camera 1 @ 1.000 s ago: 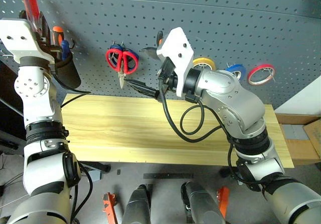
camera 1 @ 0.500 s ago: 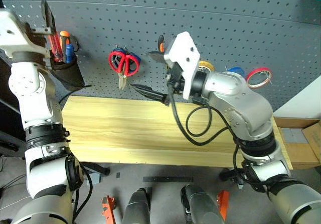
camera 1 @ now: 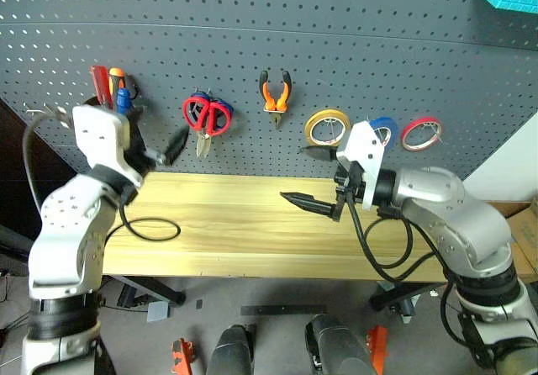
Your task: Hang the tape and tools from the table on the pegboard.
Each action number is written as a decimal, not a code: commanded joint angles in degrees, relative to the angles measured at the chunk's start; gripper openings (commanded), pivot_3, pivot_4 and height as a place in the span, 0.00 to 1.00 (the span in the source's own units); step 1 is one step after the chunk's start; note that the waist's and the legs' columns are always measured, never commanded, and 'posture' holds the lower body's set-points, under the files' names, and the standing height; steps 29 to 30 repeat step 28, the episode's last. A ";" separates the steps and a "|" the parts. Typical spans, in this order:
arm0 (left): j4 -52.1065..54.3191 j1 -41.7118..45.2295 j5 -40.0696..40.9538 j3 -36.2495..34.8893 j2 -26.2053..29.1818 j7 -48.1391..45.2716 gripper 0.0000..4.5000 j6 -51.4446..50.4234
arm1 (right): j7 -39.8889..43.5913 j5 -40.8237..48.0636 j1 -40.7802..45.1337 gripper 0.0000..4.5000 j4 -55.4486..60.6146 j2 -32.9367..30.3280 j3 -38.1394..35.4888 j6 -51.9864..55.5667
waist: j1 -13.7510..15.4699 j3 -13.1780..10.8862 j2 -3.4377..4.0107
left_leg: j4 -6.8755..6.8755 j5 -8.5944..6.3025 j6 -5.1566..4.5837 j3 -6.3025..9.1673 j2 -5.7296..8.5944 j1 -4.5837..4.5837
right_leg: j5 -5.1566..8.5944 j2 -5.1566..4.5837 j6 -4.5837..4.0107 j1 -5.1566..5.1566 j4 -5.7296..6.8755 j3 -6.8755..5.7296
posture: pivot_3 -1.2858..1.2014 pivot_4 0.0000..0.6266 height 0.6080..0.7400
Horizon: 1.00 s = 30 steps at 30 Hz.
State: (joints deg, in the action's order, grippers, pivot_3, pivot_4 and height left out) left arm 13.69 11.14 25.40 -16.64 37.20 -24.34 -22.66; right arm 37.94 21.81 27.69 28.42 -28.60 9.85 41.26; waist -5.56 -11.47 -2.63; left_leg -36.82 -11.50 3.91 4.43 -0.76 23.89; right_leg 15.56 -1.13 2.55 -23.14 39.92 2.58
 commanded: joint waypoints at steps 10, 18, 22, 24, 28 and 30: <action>-6.87 -8.66 -8.92 0.22 -11.07 11.21 0.99 0.79 | -20.97 -17.53 -19.67 1.00 -23.53 10.77 -4.17 -31.35 | 1.05 2.46 0.04 | -0.06 0.05 -0.06 -0.06 0.02 -0.12 | 0.00 0.01 0.00 0.13 -0.04 0.07 | 0.50 0.11 1.00; -16.09 -7.68 -13.47 1.21 -15.30 12.80 0.99 10.38 | -29.90 -22.64 -20.56 1.00 -44.20 13.24 -8.78 -46.49 | 0.94 4.66 0.47 | 0.59 0.06 -0.09 -0.16 0.00 -1.44 | 0.24 0.01 -0.17 1.59 -0.99 0.07 | 0.50 0.04 1.00; -19.49 -6.40 -13.92 0.25 -16.96 14.23 0.99 12.92 | -28.91 -22.44 -21.45 1.00 -49.07 13.67 -9.18 -49.56 | 0.93 5.57 0.52 | 0.84 0.06 -0.09 -0.18 0.01 -1.59 | 0.21 0.00 -0.08 1.66 -1.00 0.08 | 0.50 0.01 1.00; -20.70 -5.85 -14.16 0.12 -17.23 14.60 0.99 13.84 | -28.68 -22.78 -21.59 1.00 -50.37 13.90 -9.03 -50.66 | 0.90 6.15 0.66 | 0.88 0.05 -0.09 -0.18 0.00 -1.61 | 0.24 0.02 -0.08 1.66 -1.00 0.08 | 0.50 0.01 1.00; -22.70 -4.55 -16.65 0.85 -16.66 16.04 0.99 16.84 | -28.56 -22.93 -21.25 1.00 -52.31 14.97 -8.76 -51.99 | 0.87 6.64 0.68 | 0.88 0.05 -0.09 -0.19 0.01 -1.89 | 0.27 0.02 -0.09 1.87 -1.00 0.10 | 0.51 0.00 1.00; -22.70 -4.55 -16.65 0.85 -16.66 16.04 0.99 16.84 | -28.56 -22.93 -21.25 1.00 -52.31 14.97 -8.76 -51.99 | 0.87 6.64 0.68 | 0.88 0.05 -0.09 -0.19 0.01 -1.89 | 0.27 0.02 -0.09 1.87 -1.00 0.10 | 0.51 0.00 1.00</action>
